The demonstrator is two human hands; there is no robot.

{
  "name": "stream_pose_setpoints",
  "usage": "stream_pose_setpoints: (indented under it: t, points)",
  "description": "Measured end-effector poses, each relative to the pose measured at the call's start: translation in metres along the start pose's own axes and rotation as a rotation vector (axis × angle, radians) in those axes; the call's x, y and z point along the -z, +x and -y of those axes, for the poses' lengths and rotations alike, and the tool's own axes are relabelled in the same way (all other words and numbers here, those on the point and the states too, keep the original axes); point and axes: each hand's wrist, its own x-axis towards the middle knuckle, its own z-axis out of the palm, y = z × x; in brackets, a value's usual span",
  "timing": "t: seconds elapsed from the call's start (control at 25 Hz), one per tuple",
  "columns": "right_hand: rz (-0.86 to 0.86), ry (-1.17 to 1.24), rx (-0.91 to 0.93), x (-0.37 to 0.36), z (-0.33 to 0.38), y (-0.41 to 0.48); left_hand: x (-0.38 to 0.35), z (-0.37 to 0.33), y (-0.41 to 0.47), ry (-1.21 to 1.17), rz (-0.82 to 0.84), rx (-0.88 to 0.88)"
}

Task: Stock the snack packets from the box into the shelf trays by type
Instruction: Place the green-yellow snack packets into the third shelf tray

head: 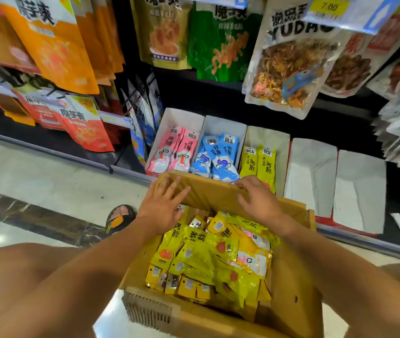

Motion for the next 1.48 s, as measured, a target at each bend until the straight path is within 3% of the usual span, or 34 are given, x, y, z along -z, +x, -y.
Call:
stream_pose_setpoints:
  t: [0.2, 0.36, 0.48, 0.68, 1.16, 1.24, 1.48]
  points:
    - [0.292, 0.018, -0.071, -0.075, 0.026, -0.046, -0.031, 0.023, -0.062, -0.007, 0.094, 0.077]
    - [0.605, -0.08, -0.113, -0.135, 0.027, -0.077, -0.051, 0.019, -0.07, -0.117, 0.047, 0.093]
    - [0.73, -0.13, -0.119, -0.169, 0.02, -0.089, -0.059, 0.02, -0.067, -0.222, -0.013, 0.093]
    - [0.778, -0.16, -0.148, -0.187, 0.02, -0.103, -0.066, 0.021, -0.067, -0.264, -0.06, 0.074]
    - [0.67, -0.416, -0.141, -0.161, 0.041, -0.104, -0.066, 0.02, -0.066, -0.197, -0.021, 0.101]
    - [0.626, -0.341, -0.22, -0.151, 0.038, -0.1, -0.062, 0.019, -0.067, -0.2, -0.001, 0.109]
    - [0.451, 0.282, -0.478, -0.119, 0.046, -0.085, -0.042, 0.012, -0.065, -0.232, 0.08, 0.163]
